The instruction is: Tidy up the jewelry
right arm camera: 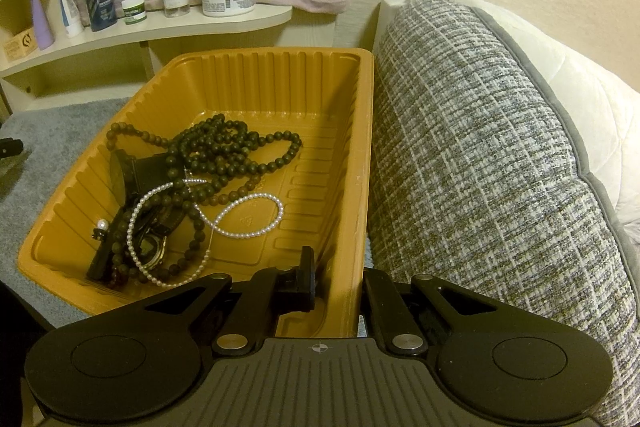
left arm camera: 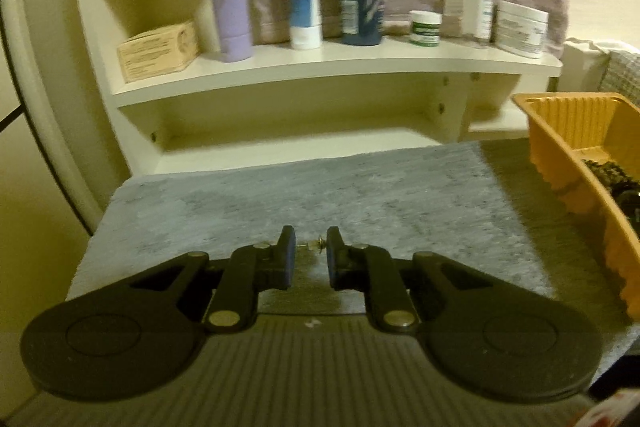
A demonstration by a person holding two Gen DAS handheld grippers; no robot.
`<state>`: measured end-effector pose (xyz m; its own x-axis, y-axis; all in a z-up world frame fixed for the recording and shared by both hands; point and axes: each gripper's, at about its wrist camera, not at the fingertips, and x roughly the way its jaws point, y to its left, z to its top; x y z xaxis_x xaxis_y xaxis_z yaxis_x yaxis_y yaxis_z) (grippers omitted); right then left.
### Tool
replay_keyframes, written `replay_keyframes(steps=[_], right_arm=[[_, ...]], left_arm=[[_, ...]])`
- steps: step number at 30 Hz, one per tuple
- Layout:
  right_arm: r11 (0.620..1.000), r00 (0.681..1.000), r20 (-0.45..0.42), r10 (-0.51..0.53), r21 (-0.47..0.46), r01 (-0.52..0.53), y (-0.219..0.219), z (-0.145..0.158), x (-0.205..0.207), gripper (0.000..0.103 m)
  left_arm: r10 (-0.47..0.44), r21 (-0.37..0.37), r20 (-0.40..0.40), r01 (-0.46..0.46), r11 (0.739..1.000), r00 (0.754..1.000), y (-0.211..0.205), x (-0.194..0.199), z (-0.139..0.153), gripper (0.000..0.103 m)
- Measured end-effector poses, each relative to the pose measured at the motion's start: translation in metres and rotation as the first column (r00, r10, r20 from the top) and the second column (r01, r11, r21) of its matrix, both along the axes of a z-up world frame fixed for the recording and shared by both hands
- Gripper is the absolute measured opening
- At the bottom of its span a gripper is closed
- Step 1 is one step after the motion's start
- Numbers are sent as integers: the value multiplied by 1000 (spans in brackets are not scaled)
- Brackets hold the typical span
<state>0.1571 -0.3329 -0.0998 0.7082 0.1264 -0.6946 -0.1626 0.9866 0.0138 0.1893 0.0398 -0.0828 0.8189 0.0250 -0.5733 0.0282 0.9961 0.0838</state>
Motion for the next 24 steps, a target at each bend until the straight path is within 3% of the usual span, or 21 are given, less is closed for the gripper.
replay_keyframes(steps=[15, 24], right_arm=[[1000, 1000, 1, -3, 10, 3, 1, 1, 0, 5], [1000, 1000, 2, -7, 29, 7, -1, 0, -2, 5]], left_arm=[[-149, -36, 27, 150, 988, 989, -50, -3, 18, 14], [-274, -47, 57, 276, 960, 960, -94, -7, 36, 14]])
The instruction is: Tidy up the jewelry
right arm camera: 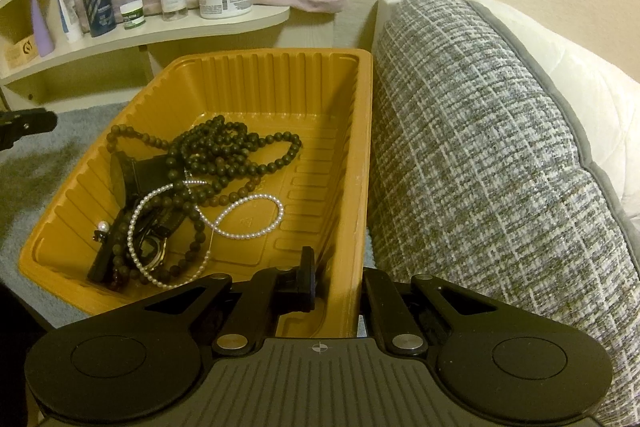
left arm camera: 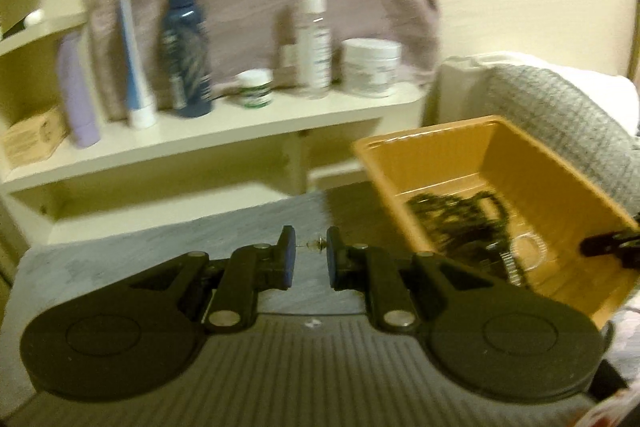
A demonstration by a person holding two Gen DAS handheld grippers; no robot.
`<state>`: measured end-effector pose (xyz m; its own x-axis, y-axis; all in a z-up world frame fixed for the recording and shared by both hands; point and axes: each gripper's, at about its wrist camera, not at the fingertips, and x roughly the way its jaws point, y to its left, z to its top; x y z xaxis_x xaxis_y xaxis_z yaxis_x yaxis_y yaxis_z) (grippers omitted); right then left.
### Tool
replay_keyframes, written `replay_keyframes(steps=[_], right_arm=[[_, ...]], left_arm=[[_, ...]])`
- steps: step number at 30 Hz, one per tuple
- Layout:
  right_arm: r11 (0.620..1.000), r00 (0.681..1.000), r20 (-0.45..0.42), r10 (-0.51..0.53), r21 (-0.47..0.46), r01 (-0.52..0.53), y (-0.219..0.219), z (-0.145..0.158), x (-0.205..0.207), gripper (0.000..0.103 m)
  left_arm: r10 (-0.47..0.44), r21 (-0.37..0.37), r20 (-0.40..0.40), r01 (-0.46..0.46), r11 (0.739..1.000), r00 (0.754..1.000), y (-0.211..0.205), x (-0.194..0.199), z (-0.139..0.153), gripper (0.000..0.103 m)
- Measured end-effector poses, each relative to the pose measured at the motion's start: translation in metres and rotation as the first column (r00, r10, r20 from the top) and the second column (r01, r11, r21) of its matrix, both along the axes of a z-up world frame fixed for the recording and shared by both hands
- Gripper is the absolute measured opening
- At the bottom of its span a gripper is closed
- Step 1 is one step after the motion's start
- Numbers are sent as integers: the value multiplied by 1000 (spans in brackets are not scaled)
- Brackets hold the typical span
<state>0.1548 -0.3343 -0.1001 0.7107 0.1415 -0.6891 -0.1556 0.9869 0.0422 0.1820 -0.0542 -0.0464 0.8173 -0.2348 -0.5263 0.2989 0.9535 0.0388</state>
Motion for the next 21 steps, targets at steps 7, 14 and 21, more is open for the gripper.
replay_keyframes(steps=[7, 14, 21], right_arm=[[1000, 1000, 1, -3, 8, 3, -1, 0, -1, 5], [1000, 1000, 4, 7, 27, -7, -4, -2, 0, 5], [996, 1000, 3, 24, 81, -24, -19, -4, 6, 5]], left_arm=[[-123, -16, 11, 123, 992, 992, -41, -8, 12, 14], [-237, -6, 3, 237, 971, 971, -81, -14, 14, 14], [-311, 23, -29, 312, 950, 950, -112, -19, 5, 14]])
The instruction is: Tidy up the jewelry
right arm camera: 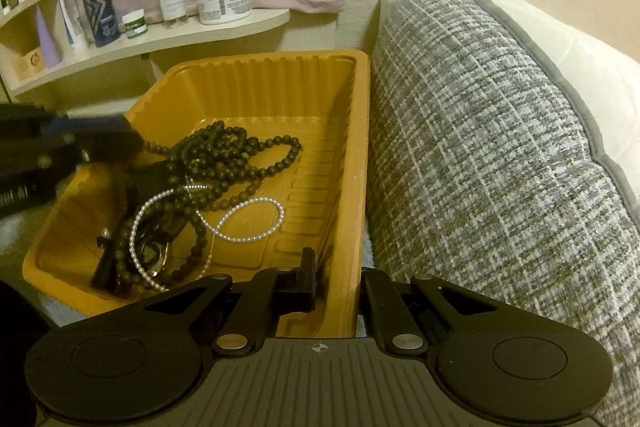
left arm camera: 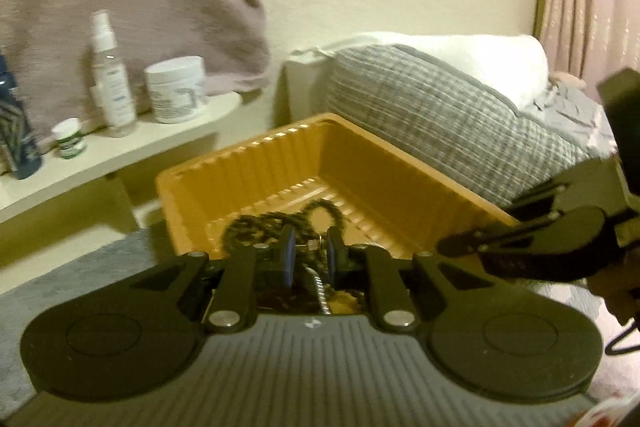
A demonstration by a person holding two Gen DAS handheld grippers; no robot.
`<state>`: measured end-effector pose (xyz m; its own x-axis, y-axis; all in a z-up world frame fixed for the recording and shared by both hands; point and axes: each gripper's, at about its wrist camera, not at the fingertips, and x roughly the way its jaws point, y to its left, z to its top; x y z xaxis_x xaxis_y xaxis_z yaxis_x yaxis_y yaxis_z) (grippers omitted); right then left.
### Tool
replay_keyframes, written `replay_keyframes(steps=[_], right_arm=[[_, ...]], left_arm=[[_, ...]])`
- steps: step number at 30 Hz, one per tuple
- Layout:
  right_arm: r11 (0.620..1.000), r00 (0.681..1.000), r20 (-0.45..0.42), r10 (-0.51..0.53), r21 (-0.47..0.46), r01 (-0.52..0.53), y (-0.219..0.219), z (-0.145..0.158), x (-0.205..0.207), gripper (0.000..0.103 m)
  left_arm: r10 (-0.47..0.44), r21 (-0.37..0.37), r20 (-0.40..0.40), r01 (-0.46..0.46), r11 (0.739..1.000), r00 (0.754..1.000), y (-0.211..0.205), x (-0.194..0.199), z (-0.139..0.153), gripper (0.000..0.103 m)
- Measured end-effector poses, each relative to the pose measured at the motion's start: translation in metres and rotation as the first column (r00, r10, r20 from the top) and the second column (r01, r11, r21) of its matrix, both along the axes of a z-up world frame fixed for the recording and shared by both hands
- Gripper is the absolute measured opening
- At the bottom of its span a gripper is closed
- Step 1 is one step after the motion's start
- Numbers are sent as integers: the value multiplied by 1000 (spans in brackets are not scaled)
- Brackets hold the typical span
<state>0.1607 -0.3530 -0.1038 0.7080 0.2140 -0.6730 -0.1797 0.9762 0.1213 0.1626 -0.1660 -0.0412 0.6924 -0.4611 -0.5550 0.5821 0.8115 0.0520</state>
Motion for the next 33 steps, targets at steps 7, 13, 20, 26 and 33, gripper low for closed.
replay_keyframes(steps=[7, 13, 20, 26, 33], right_arm=[[1000, 1000, 0, 17, 26, -17, -6, -4, 5, 5], [999, 1000, 5, 18, 41, -19, -9, -6, 4, 5], [998, 1000, 19, 14, 58, -15, -11, -5, -1, 5], [996, 1000, 28, -8, 94, 5, -16, -4, -4, 5], [991, 999, 44, -24, 136, 18, -19, -4, -11, 8]], left_arm=[[-25, 28, -20, 26, 999, 999, -18, 1, -8, 14], [-43, 64, -26, 44, 997, 999, -28, 0, -12, 28], [-5, 73, 6, 4, 997, 1000, -14, -8, -9, 38], [102, 37, 30, -104, 994, 994, 23, -19, 2, 41], [233, 3, 18, -233, 972, 972, 66, -28, 10, 46]])
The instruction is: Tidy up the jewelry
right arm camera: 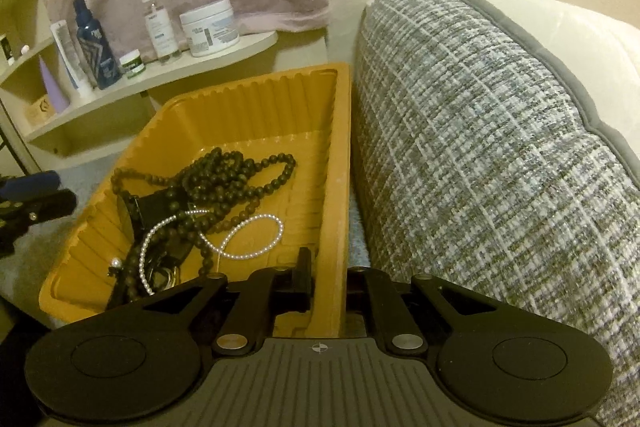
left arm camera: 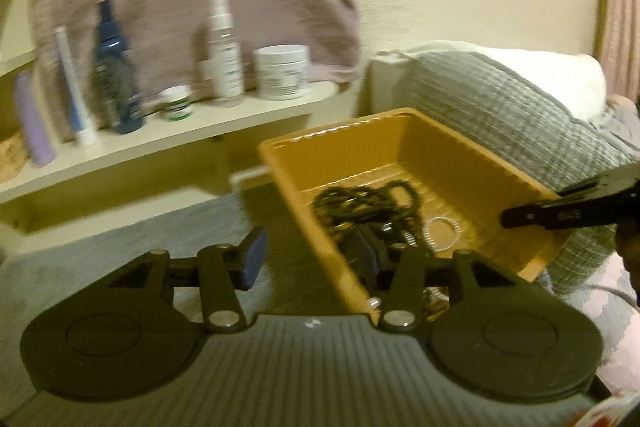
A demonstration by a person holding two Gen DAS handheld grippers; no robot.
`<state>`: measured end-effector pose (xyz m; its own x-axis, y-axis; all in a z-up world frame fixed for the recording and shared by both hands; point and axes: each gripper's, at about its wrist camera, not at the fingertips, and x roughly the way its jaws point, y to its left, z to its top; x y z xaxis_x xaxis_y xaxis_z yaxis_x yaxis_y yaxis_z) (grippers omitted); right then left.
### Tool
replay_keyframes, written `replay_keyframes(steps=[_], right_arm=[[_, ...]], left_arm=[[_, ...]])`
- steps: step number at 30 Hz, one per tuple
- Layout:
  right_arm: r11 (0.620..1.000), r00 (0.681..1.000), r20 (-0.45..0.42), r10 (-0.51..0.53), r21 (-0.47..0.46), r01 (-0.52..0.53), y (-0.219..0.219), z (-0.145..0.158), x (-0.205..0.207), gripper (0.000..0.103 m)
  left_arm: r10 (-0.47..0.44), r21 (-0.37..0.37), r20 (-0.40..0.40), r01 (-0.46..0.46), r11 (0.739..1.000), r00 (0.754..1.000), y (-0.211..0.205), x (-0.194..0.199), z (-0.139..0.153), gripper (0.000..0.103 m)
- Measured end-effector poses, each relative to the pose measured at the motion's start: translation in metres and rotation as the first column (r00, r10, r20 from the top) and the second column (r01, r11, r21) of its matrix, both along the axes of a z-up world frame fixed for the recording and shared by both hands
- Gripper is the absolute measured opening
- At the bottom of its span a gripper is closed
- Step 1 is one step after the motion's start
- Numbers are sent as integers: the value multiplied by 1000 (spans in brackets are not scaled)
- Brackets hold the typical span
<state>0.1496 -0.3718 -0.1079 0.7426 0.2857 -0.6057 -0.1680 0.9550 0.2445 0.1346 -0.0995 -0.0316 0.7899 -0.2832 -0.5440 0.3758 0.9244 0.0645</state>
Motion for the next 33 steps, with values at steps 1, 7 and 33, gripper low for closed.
replay_keyframes(steps=[1, 7, 33], right_arm=[[1000, 1000, 2, 0, 9, 0, 0, 0, -2, 13], [998, 999, 48, -7, 64, 4, -5, 5, -15, 72], [997, 998, -7, -59, 45, 59, 82, 64, -103, 85]], left_arm=[[16, -8, -5, -16, 1000, 1000, 6, -1, 1, 47], [73, -23, -10, -73, 997, 997, 27, -11, 1, 49], [235, -130, -157, -256, 958, 959, 92, -70, 25, 102]])
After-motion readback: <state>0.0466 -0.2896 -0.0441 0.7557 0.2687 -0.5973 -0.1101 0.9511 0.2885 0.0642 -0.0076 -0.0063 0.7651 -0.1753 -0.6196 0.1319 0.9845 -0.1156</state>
